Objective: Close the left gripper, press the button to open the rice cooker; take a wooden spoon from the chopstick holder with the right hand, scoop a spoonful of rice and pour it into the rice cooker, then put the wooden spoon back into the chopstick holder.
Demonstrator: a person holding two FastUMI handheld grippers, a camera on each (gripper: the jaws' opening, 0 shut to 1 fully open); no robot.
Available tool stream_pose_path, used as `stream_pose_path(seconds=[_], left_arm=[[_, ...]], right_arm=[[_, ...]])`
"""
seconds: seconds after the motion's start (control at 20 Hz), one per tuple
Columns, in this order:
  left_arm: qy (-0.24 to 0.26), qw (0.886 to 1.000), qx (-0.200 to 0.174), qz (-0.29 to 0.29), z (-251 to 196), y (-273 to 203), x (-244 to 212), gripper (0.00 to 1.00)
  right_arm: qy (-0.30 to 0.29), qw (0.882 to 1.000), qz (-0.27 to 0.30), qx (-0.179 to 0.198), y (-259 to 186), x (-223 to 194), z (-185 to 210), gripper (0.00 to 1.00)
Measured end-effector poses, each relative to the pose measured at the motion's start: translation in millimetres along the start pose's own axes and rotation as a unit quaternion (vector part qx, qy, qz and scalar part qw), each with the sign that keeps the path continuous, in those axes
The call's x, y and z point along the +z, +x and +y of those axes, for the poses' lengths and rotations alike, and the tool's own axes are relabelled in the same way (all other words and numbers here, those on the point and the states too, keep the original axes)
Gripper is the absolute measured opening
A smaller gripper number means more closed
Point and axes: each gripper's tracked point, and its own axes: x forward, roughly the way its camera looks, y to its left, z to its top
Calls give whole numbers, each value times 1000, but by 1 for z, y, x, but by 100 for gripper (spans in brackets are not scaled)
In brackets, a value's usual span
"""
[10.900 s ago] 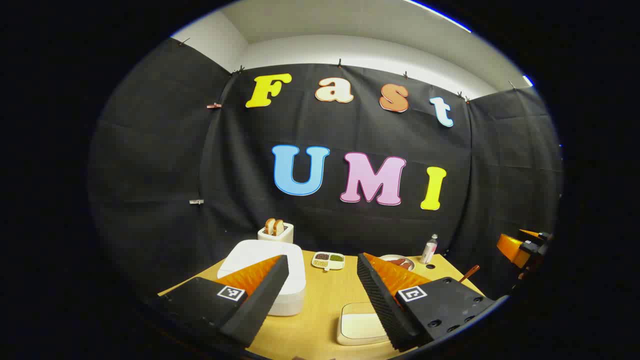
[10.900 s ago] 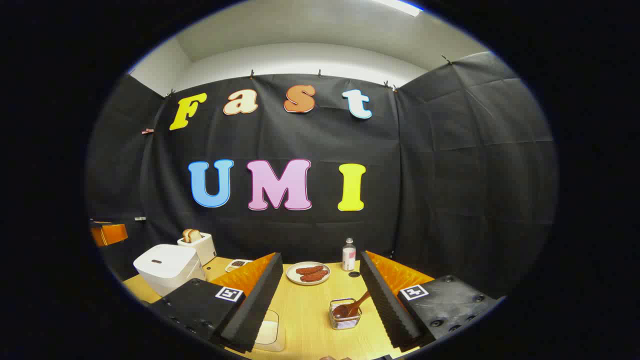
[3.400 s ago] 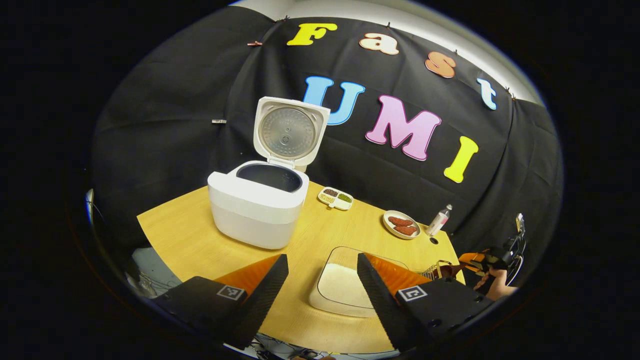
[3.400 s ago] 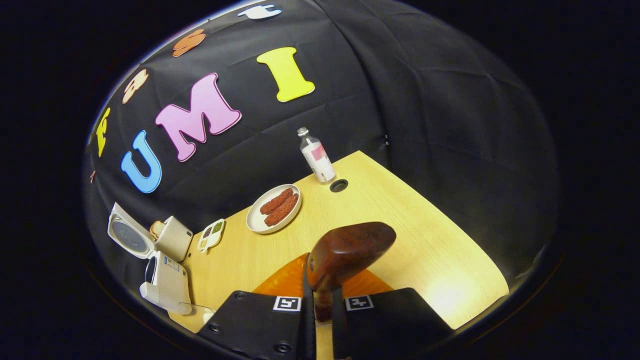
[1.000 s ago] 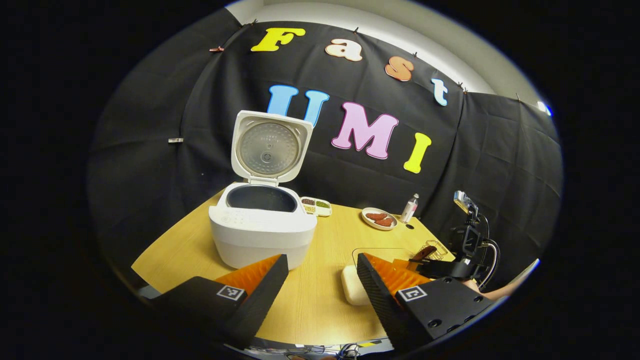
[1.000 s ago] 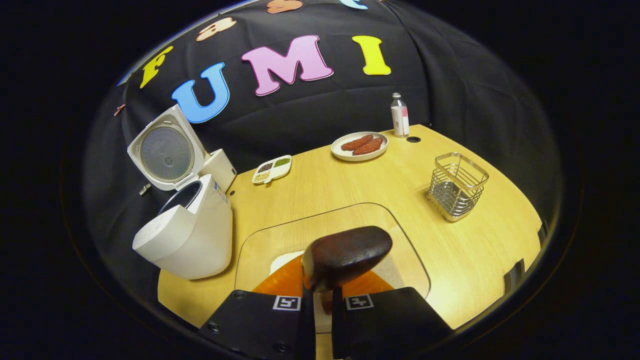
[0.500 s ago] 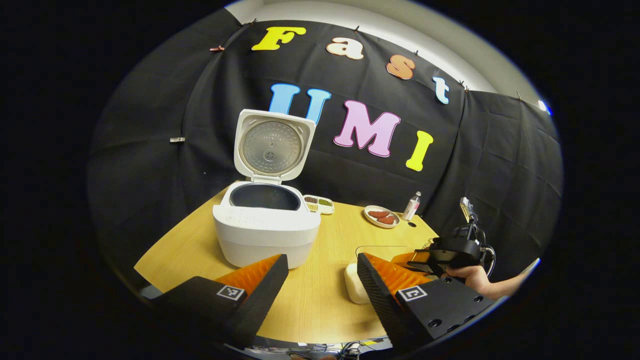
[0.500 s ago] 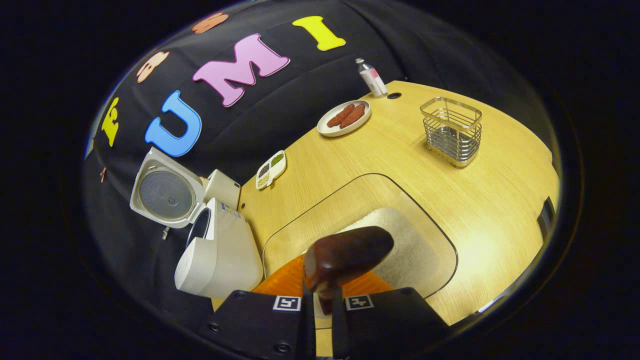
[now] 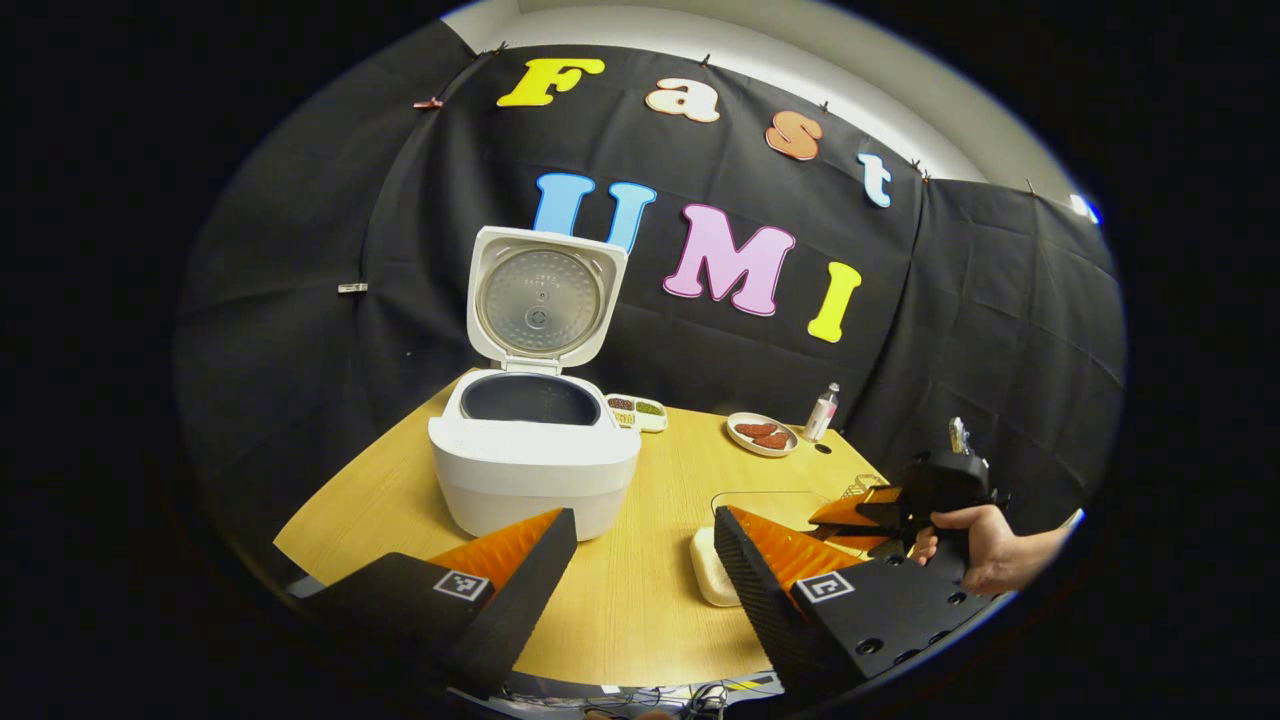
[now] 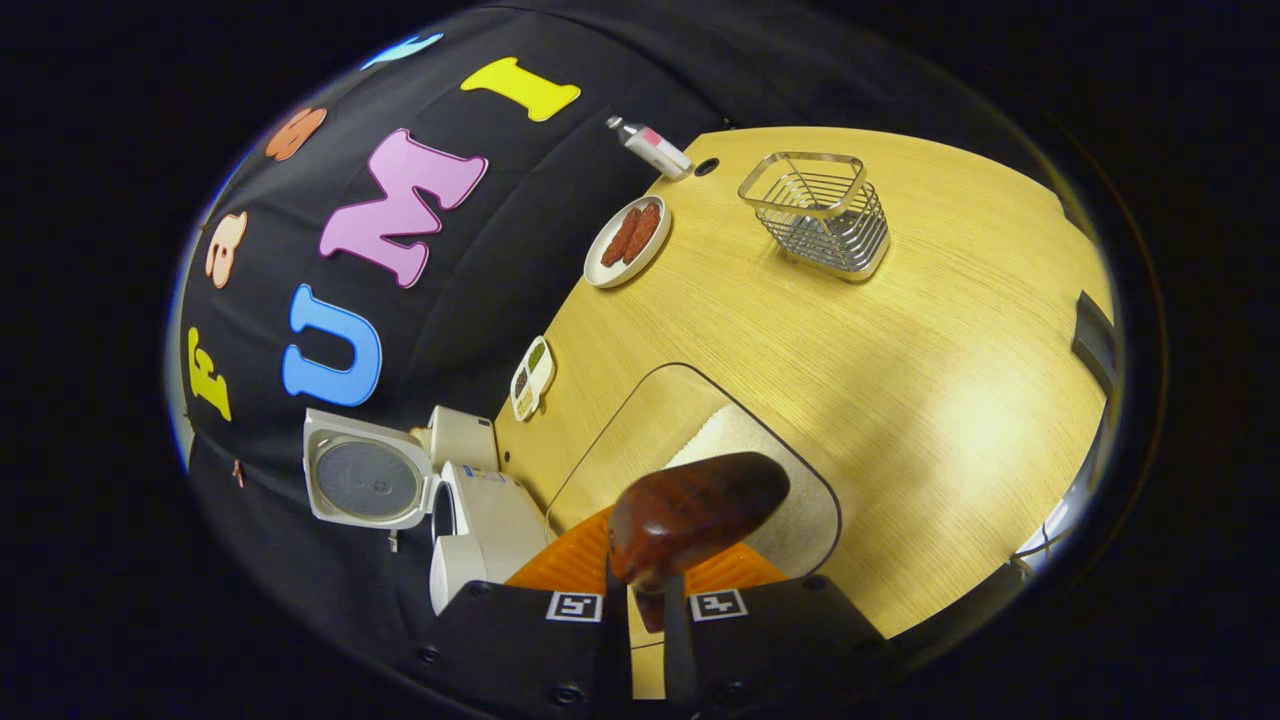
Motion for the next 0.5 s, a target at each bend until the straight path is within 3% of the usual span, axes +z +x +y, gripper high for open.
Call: stream_pose_path(seconds=[0.5], left_arm=[[-7,1000,3,-4,3,-12,-9,95]], right_arm=[[55,997,-13,48,-18,24,55,17]])
